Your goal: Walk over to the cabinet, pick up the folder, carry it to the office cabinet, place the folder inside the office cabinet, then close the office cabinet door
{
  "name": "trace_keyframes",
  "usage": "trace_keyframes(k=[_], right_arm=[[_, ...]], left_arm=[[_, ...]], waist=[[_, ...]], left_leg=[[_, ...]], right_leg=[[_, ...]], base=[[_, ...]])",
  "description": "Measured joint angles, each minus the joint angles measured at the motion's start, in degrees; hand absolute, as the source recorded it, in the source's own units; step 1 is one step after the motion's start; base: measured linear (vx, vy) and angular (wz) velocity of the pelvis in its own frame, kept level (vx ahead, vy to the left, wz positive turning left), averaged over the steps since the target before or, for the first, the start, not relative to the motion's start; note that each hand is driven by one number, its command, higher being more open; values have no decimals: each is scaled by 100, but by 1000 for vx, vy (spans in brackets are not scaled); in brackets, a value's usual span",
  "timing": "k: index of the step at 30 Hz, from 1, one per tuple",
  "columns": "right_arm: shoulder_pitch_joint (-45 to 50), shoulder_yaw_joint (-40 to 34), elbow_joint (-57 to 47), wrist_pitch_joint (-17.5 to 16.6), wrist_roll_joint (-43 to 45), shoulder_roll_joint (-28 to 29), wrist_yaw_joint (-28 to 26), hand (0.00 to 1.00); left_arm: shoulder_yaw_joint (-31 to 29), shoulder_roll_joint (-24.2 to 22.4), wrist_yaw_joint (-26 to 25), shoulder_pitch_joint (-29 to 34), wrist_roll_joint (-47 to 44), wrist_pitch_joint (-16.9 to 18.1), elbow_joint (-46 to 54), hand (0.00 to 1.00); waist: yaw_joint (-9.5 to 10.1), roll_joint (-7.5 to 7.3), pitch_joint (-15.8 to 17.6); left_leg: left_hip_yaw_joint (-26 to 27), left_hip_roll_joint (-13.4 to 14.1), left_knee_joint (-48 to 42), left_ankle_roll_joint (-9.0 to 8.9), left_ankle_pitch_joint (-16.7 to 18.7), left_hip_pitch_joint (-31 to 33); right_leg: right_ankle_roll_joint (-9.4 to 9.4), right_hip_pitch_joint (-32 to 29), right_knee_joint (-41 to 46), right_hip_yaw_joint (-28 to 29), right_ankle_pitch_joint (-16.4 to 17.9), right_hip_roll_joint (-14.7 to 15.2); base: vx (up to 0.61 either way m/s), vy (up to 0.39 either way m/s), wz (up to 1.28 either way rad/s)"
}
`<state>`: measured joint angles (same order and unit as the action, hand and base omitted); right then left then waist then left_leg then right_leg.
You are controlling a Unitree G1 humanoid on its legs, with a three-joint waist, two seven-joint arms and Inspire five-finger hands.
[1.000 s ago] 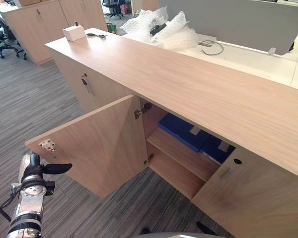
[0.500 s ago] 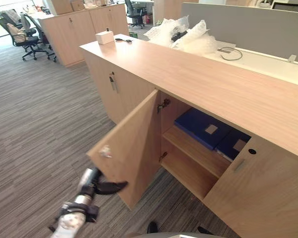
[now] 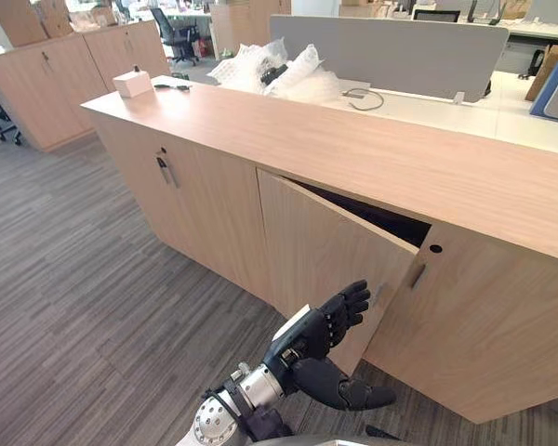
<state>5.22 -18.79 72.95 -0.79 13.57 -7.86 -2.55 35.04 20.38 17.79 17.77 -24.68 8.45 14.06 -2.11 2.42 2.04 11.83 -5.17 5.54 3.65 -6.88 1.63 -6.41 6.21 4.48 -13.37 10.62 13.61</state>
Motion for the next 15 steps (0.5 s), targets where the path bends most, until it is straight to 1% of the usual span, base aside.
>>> trace_keyframes(k=[2, 4, 5, 6, 7, 8, 9, 10, 11, 12, 13, 14, 15], right_arm=[[48, 42, 5, 2, -2, -19, -1, 100], [49, 150, 1, 2, -4, -27, -17, 100], [33, 197, -20, -3, -5, -51, -49, 100], [11, 197, -41, -10, -5, -46, -72, 100], [5, 197, -55, -9, -6, -39, -72, 100], [10, 195, -98, -8, -8, 14, -69, 100], [41, 175, -115, -11, -7, 81, -66, 100], [67, 147, -122, -15, -6, 115, -65, 100], [89, 79, -110, -12, -2, 179, -58, 100], [119, 53, -110, -17, 0, 226, -49, 100], [118, -16, -112, -21, 3, 260, -46, 100], [117, -50, -111, -27, 8, 323, -19, 100], [117, -50, -110, -27, 9, 330, -4, 100]], left_arm=[[-22, -37, -42, 9, 10, 0, -18, 100], [-146, -204, -150, 44, 89, 9, -124, 100], [-351, -418, -261, 108, 292, 66, -297, 100], [-618, -630, -362, 121, 450, 145, -594, 100], [-722, -679, -387, 118, 499, 160, -716, 100], [-1102, -851, -506, 79, 518, 168, -1235, 100], [-1424, -976, -568, 10, 505, 169, -1813, 100], [-1567, -1039, -606, -50, 500, 166, -2143, 100], [-1909, -1126, -685, -124, 484, 144, -2842, 100], [-2272, -1186, -768, -151, 360, 101, -3468, 100], [-2410, -1185, -807, -178, 273, 78, -3760, 100], [-2738, -1149, -842, -219, 26, -5, -4281, 100], [-2892, -1145, -845, -246, -173, -75, -4538, 100]], waist=[[-23, 18, -3], [-33, 16, 0], [-52, 27, 4], [-79, 11, 10], [-85, -1, 18], [-114, -48, 34], [-128, -99, 23], [-127, -124, 8], [-124, -208, -22], [-127, -260, -49], [-131, -290, -35], [-126, -395, -5], [-126, -399, 13]], left_leg=[[42, 54, 0, -2, -2, -28], [176, 154, -2, -4, -1, -16], [308, 252, -2, -31, 4, 25], [427, 363, -2, -109, 9, 85], [467, 400, -2, -127, 11, 99], [580, 531, -2, -218, 10, 108], [672, 646, -4, -270, 13, 90], [720, 698, -6, -308, 21, 77], [856, 801, -56, -398, 59, 33], [1005, 920, -166, -469, 133, 38], [1064, 997, -315, -514, 216, 62], [1163, 1206, -872, -590, 513, 198], [1193, 1362, -1308, -627, 728, 324]], right_leg=[[9, -9, -1, 110, -4, -64], [164, -112, 54, 67, -32, -91], [413, -229, 161, -253, -40, -45], [627, -329, 267, -775, -42, 57], [635, -338, 267, -928, -41, 77], [619, -336, 170, -1155, -49, 47], [531, -290, -27, -1099, -108, -80], [492, -255, -139, -1075, -153, -144], [435, -192, -346, -1012, -307, -235], [401, -196, -423, -953, -440, -303], [406, -194, -427, -940, -491, -327], [350, -187, -397, -875, -669, -365], [320, -185, -367, -831, -773, -410]], base=[[-54, -97, -15], [-62, -103, -39], [-56, -98, -61], [-40, -98, -58], [-10, -118, -62], [12, -153, -59], [30, -219, -60], [42, -201, -55], [85, -249, -61], [85, -212, -64], [111, -290, -64], [80, -231, -47], [109, -293, -63]])
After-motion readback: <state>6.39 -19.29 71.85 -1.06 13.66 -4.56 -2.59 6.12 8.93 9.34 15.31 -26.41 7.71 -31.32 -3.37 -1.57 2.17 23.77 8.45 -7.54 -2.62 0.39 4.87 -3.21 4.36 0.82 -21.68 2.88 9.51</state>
